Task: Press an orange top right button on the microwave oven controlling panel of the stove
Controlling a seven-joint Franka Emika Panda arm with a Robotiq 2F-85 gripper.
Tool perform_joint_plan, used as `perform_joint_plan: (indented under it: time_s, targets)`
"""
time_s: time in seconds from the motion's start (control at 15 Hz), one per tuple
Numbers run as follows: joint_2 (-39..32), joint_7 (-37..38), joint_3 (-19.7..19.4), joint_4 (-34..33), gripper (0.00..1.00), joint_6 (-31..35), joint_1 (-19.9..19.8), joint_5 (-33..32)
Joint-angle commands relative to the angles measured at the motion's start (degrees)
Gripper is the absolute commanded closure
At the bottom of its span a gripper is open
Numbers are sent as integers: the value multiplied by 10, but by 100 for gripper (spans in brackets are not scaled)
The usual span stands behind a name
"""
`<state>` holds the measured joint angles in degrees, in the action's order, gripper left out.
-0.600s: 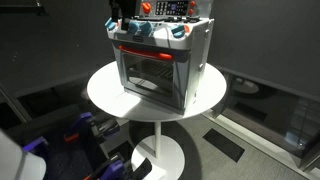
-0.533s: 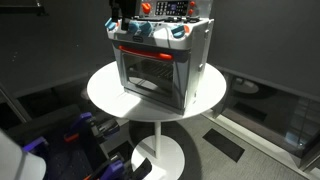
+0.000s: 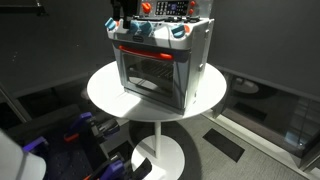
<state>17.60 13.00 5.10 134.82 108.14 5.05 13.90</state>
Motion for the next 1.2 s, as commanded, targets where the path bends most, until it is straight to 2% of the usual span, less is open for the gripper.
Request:
perform_joint_plan:
  time_s: [0.0, 0.4, 0.87, 1.13]
  targets:
    - [4, 16, 8, -33, 0, 10, -6, -14]
    - [-14, 62, 14, -94, 0, 65, -21, -58]
    - [-66, 173, 14, -134, 0, 168, -58, -149]
    - [-111, 225, 8, -163, 0, 188, -67, -191]
